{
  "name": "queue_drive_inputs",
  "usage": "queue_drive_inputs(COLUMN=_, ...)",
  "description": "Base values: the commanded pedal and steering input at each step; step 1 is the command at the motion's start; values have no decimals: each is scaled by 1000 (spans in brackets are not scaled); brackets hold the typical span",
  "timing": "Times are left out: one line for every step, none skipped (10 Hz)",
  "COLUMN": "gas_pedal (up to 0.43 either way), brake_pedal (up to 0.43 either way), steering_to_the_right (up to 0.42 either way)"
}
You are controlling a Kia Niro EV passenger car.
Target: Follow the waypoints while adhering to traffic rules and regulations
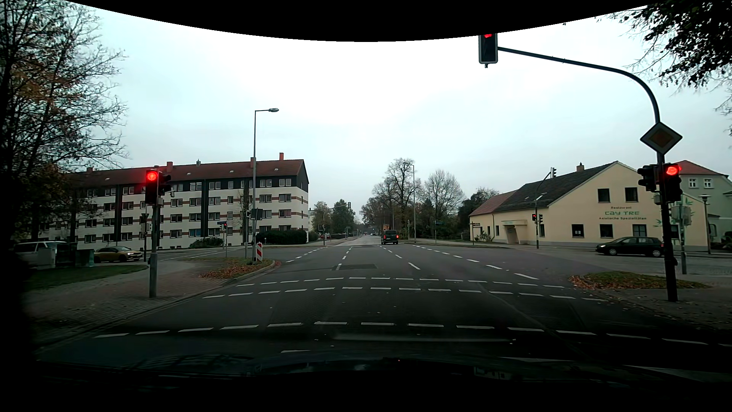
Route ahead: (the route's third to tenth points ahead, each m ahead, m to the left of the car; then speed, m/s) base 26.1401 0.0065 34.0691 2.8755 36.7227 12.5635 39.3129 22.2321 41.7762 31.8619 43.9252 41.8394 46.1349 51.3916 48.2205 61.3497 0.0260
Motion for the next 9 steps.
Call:
queue_drive_inputs(gas_pedal=0, brake_pedal=610, steering_to_the_right=-4)
queue_drive_inputs(gas_pedal=0, brake_pedal=610, steering_to_the_right=-4)
queue_drive_inputs(gas_pedal=0, brake_pedal=610, steering_to_the_right=-4)
queue_drive_inputs(gas_pedal=0, brake_pedal=604, steering_to_the_right=-4)
queue_drive_inputs(gas_pedal=0, brake_pedal=604, steering_to_the_right=-4)
queue_drive_inputs(gas_pedal=0, brake_pedal=604, steering_to_the_right=-4)
queue_drive_inputs(gas_pedal=0, brake_pedal=610, steering_to_the_right=-4)
queue_drive_inputs(gas_pedal=0, brake_pedal=604, steering_to_the_right=-4)
queue_drive_inputs(gas_pedal=0, brake_pedal=604, steering_to_the_right=-4)
